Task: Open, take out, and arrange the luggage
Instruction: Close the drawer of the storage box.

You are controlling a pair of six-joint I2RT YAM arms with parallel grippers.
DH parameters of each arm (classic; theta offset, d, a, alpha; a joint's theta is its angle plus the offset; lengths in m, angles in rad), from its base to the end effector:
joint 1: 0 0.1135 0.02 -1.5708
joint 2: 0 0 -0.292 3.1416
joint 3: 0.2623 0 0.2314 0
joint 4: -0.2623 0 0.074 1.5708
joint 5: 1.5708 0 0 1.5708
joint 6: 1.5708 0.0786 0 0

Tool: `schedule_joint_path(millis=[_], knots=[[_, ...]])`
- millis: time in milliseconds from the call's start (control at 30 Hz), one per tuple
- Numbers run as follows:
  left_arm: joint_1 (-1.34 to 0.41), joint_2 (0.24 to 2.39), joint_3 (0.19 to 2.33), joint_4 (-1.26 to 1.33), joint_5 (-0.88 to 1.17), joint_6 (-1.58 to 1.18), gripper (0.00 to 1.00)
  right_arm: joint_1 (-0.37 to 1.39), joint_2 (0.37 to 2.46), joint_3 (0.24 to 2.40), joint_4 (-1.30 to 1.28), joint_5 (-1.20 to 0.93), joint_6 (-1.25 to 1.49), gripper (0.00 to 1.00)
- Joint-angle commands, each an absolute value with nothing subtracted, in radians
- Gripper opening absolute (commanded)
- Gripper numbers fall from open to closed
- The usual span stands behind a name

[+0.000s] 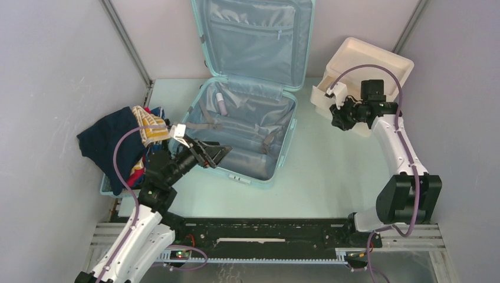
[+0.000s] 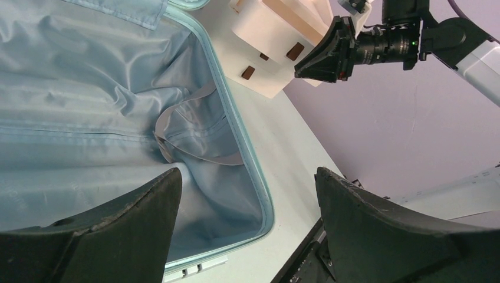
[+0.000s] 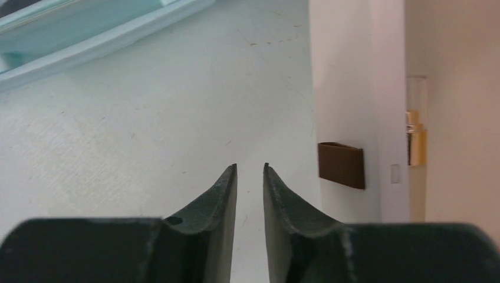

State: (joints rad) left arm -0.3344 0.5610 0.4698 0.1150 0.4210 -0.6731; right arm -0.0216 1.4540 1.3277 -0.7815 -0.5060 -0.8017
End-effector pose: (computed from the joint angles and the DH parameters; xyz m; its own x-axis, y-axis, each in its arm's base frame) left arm 0.1278 -0.0784 0.3117 -0.4098 -0.4600 -0.7877 0.5500 0.5644 -0.6156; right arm 0.3038 0.0315 0.3224 -0.3473 -0.6211 -0.7025 -0.7605 0.6249 -0.1766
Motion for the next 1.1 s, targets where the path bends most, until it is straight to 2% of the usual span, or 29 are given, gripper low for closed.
schedule_joint_path(millis=[0,200,600,667,800,867,933,1067], knots=[[-0.334,0.541,0.457,0.128,0.406,-0.66,0.88,-0.011,1.478,1.327,-0.665,-0.398,-0.774,0.27],[-0.334,0.531,0.457,0.121,0.4,-0.66,0.88,-0.005,1.515,1.328,-0.456,-0.228,-0.72,0.15],[-0.334,0.523,0.456,0.111,0.397,-0.658,0.87,-0.005,1.599,1.34,-0.173,0.056,-0.726,0.17],[-0.334,0.521,0.456,0.108,0.397,-0.657,0.88,-0.005,1.603,1.361,-0.225,0.038,-0.729,0.17],[-0.334,0.519,0.456,0.107,0.392,-0.654,0.88,-0.02,1.604,1.495,-0.568,-0.277,-0.815,0.19],[-0.335,0.525,0.458,0.107,0.394,-0.652,0.88,-0.041,1.621,1.575,-0.743,-0.429,-0.854,0.25],[-0.334,0.531,0.46,0.11,0.396,-0.653,0.88,-0.057,1.654,1.641,-0.842,-0.47,-0.863,0.28],[-0.334,0.532,0.46,0.114,0.402,-0.655,0.88,-0.083,1.723,1.706,-0.942,-0.432,-0.876,0.28]])
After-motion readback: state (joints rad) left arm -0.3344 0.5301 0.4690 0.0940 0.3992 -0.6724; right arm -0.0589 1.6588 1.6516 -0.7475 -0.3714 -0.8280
